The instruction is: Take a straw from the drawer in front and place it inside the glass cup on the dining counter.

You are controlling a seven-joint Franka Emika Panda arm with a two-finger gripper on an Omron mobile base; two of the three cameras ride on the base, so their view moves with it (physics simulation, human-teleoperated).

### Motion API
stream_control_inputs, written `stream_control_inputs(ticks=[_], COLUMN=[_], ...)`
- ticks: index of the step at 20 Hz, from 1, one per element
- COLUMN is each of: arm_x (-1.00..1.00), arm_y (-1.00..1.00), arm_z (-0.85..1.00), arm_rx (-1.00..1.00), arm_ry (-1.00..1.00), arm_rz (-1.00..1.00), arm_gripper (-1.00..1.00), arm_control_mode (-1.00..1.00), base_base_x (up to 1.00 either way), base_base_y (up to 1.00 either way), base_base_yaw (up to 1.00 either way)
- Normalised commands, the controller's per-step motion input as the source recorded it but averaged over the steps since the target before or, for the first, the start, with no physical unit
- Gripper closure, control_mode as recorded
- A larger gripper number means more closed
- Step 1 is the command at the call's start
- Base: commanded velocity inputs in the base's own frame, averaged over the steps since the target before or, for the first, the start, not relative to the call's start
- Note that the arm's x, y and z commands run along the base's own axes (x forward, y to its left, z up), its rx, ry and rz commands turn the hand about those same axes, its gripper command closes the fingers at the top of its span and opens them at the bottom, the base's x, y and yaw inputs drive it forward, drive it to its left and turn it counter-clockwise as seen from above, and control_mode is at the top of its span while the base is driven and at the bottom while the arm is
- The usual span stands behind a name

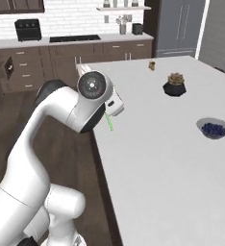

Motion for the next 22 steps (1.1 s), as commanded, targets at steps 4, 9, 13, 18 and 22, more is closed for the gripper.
stream_control_inputs(ticks=[4,9,13,18,22], arm_x=[0.00,0.00,0.00,0.00,0.00], arm_y=[0.00,0.00,0.00,0.00,0.00], arm_z=[0.00,0.00,0.00,0.00,0.00], arm_rx=[0.00,0.00,0.00,0.00,0.00], arm_ry=[0.00,0.00,0.00,0.00,0.00], arm_rz=[0.00,0.00,0.00,0.00,0.00], arm_gripper=[1.00,1.00,1.00,1.00,1.00], arm_control_mode=[1.00,1.00,1.00,1.00,1.00], base_base_x=[-1.00,-1.00,-0.99,-0.20,0.03], base_base_y=[-0.41,-0.28,-0.57,-1.00,-1.00], base_base_yaw=[-0.18,-0.20,-0.18,-0.02,0.19])
